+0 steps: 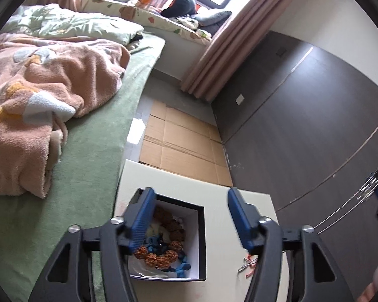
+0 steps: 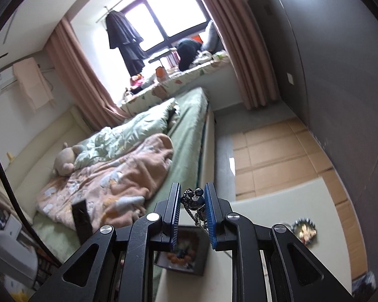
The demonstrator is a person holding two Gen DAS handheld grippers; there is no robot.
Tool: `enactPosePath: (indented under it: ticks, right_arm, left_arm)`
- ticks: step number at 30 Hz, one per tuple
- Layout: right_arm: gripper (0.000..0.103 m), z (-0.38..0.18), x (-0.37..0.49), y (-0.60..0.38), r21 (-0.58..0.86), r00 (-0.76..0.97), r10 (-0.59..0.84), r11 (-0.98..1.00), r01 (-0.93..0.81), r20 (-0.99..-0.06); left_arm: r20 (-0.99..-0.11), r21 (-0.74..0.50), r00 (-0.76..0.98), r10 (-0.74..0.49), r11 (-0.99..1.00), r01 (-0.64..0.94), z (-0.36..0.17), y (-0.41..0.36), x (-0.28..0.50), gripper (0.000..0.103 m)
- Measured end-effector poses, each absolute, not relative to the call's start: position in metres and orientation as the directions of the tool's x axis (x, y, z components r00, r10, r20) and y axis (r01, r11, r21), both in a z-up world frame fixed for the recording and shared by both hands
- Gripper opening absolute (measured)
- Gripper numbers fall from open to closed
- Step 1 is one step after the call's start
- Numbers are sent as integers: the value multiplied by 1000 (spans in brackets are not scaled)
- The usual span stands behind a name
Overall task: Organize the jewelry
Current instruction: 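Drop the brown bracelet into the box with the left tool while the right tool carries the charm over, then lower the metal charm into the black box and open the right tool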
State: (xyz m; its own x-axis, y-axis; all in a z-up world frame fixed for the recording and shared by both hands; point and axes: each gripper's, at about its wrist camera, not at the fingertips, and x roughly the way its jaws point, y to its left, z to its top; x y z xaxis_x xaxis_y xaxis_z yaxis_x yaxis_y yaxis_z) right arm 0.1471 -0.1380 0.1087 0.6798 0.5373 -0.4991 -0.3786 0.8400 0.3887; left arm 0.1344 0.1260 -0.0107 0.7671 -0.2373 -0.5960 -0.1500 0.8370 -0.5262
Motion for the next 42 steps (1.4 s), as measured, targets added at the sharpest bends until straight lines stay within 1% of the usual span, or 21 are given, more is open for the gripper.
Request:
enactPosePath:
  ticks: [11, 15, 18, 23, 27, 37, 42]
  right_arm:
    - [20, 191, 136, -90, 275, 723, 532, 847, -455, -441]
    - [20, 213, 134, -71, 244, 727, 537, 843, -479, -428]
    - [20, 220, 136, -55, 231, 722, 540, 841, -490, -434]
    - [20, 219, 138, -37, 204, 716, 534, 842, -499, -449]
    - [20, 211, 142, -30, 209, 704, 536, 840, -501, -466]
    - [20, 171, 162, -25, 234, 675, 521, 849, -474, -523]
    - [20, 136, 172, -23, 267, 635, 525, 846, -462, -567]
  left_arm:
    - [-576, -549, 785, -230, 819, -163, -3, 152, 119, 64]
    - [-558, -567, 798, -226, 807, -168, -2, 162, 113, 70]
    - [-550, -589, 801, -236, 790, -171, -3, 168, 112, 70]
    - [-536, -607, 808, -243, 776, -169, 0, 173, 107, 70]
    - [-531, -614, 811, -246, 771, -169, 1, 176, 105, 71]
    - [-523, -626, 815, -248, 761, -170, 2, 180, 103, 71]
    - [-526, -623, 814, -246, 763, -172, 2, 180, 103, 71]
